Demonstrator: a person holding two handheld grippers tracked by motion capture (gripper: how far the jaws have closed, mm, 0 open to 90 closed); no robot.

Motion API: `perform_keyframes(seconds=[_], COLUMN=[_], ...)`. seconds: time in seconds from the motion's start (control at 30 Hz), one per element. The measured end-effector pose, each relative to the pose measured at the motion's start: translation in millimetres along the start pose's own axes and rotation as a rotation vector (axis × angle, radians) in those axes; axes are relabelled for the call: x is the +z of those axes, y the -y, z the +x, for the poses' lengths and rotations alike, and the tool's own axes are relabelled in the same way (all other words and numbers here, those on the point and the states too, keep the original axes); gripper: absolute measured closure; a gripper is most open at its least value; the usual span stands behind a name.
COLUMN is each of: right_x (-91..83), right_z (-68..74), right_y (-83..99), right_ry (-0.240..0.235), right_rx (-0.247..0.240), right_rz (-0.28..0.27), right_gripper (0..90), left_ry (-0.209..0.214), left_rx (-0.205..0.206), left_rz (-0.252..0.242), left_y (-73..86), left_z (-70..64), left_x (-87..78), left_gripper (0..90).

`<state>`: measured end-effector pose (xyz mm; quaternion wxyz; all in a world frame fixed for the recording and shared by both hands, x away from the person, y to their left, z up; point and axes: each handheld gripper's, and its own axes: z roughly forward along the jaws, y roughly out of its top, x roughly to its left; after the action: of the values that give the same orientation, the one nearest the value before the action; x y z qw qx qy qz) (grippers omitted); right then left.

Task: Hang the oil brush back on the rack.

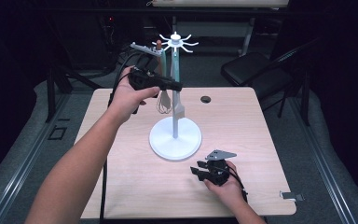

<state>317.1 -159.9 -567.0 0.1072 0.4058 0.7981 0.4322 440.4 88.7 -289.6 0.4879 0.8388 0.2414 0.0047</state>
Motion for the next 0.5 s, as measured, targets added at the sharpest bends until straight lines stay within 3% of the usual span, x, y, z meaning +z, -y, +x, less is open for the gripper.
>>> perform_keyframes(seconds=[0.2,0.5], right_x=[0.1,0.2], right_z=[0.5,0.8], right_y=[0.0,0.0], right_ry=[-0.004,-0.002], right_rx=[0.001,0.001], right_rz=[-0.004,-0.003], right_gripper=[58.9,58.7], left_ry=[-0.036,-0.101], left_rx=[-0.006,0.017], left_rz=[-0.02,-0.008], left_y=[2.4,16.4], left_z=[-3.7,-9.8], left_x=[-2.1,-10.2], left_gripper=[71.2,61.5])
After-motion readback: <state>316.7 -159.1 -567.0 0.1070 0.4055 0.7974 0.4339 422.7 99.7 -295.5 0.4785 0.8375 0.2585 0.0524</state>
